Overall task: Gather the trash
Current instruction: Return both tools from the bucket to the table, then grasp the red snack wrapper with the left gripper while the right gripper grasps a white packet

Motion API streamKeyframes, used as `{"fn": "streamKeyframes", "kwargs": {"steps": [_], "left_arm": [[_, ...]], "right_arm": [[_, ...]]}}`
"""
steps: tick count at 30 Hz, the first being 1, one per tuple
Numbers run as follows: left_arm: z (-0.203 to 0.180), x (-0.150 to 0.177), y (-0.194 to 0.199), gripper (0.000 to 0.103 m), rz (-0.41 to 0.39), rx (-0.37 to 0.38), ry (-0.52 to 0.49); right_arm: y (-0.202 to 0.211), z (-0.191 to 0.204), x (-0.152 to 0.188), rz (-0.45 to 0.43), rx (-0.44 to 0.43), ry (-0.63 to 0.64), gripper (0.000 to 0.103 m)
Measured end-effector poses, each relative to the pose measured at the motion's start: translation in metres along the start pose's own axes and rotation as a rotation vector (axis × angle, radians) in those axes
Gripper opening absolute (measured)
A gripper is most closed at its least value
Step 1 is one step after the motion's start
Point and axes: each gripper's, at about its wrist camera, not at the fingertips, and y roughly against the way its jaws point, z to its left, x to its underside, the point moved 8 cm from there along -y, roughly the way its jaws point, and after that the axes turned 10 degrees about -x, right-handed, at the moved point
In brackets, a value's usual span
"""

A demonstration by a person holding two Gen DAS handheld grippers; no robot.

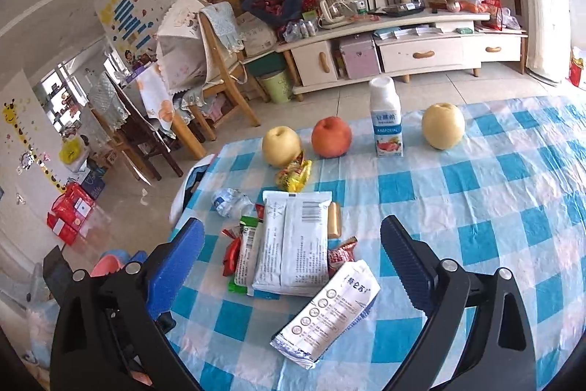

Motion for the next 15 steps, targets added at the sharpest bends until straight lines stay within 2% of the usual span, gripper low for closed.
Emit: {"fn": "streamKeyframes", "kwargs": {"steps": [6,10,15], "left_arm": [[-0.002,0.012,-0.036,0.090,0.089,0.074,-0.009],[0.003,0.026,-0.064,0.090,0.198,0.127,0.044],[0.008,0.032,-0.086,0.090,0.260,0.146,0.110]], "right_arm": [[-0.015,-0.016,0.004,0.058,0.026,0.003,0.096],[-0.046,-0.017,0.006,0.131,0.023,0.011,0.096],[-0.087,-0.012,0.015,0.217,0.025,0.056,0.096]]}}
